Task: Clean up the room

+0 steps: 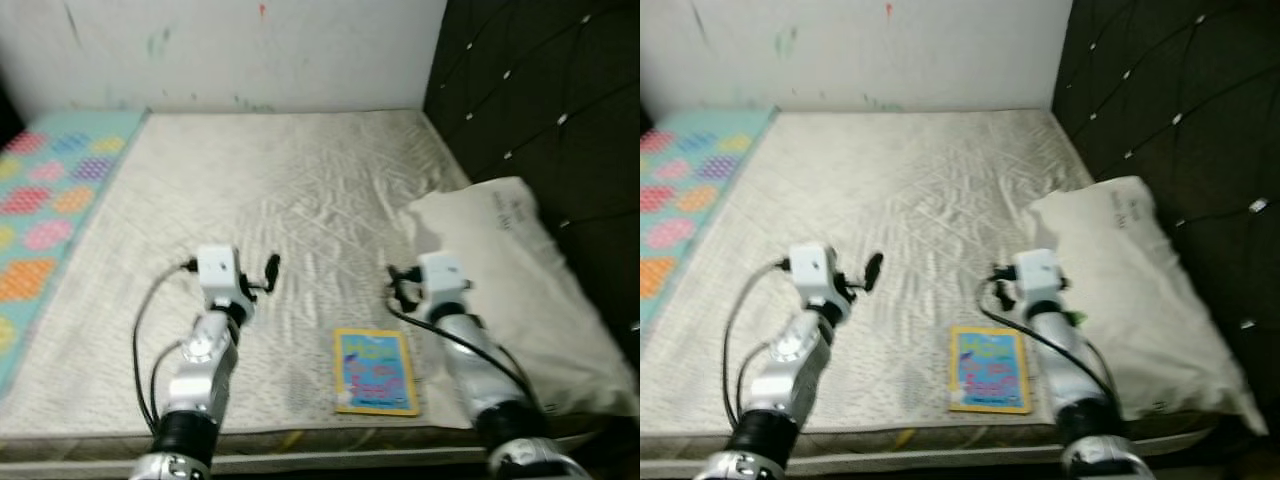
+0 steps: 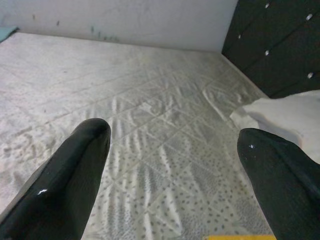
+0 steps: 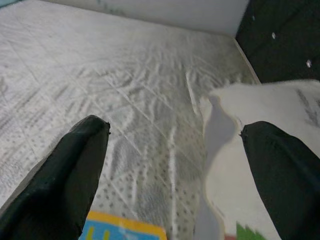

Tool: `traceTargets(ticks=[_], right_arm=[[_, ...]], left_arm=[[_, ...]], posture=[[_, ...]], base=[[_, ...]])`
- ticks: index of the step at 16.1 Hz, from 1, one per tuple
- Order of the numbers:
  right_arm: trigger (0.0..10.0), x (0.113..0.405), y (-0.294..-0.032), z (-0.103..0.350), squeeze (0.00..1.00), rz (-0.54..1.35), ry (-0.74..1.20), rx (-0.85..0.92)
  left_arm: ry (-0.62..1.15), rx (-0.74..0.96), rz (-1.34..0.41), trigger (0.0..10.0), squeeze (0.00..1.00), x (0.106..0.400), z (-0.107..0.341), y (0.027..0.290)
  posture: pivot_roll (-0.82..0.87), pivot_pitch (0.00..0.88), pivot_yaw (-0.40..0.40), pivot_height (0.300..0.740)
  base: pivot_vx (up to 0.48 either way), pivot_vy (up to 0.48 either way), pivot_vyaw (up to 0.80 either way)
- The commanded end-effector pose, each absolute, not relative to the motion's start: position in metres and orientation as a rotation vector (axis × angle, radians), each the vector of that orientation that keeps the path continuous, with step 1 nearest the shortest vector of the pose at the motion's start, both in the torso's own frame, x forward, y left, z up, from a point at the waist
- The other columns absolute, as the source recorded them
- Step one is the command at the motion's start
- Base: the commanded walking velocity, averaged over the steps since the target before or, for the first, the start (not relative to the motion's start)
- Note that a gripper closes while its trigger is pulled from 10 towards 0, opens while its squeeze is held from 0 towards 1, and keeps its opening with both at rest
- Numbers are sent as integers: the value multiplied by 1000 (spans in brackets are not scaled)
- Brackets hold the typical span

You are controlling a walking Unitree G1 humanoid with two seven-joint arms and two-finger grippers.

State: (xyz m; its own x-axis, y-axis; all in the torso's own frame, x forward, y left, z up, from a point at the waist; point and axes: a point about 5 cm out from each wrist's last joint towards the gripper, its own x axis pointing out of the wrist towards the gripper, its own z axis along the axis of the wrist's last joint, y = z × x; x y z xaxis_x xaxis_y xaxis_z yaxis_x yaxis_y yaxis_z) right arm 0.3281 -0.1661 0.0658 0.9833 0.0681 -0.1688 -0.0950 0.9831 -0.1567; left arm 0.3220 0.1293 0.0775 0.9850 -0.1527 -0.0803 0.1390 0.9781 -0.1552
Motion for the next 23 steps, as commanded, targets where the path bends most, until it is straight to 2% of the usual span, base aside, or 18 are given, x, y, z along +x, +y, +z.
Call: traceTargets(ticks=[1, 3, 8, 13, 18, 21, 23], right_arm=[[10000, 325, -173, 65, 0, 49, 160, -153], [10000, 319, -181, 59, 0, 16, 169, -156], [10000, 321, -178, 58, 0, 13, 166, -97], [10000, 326, -152, 62, 0, 101, 141, -82], [10000, 333, -129, 68, 0, 148, 133, 45], [10000, 336, -100, 75, 0, 256, 109, 43], [10000, 337, -76, 75, 0, 334, 132, 69]], left_arm=[[94, -142, -166, 10000, 0, 322, 75, 127], [129, -175, -167, 10000, 0, 325, 69, 124], [138, -193, -156, 10000, 0, 326, 65, 123], [135, -210, -143, 10000, 0, 327, 65, 128], [91, -197, -152, 10000, 0, 324, 72, 127], [51, -171, -89, 10000, 0, 320, 77, 142], [63, -197, 6, 10000, 0, 312, 72, 162]], posture=[[-299, 0, 57, 740], [-317, 0, 75, 740], [-295, 0, 66, 740], [-256, 0, 60, 740], [-188, 0, 38, 740], [-120, 0, -7, 740], [-71, 0, -40, 740]], base=[[0, 0, 0], [0, 0, 0], [0, 0, 0], [0, 0, 160], [0, 0, 160], [0, 0, 0], [0, 0, 0]])
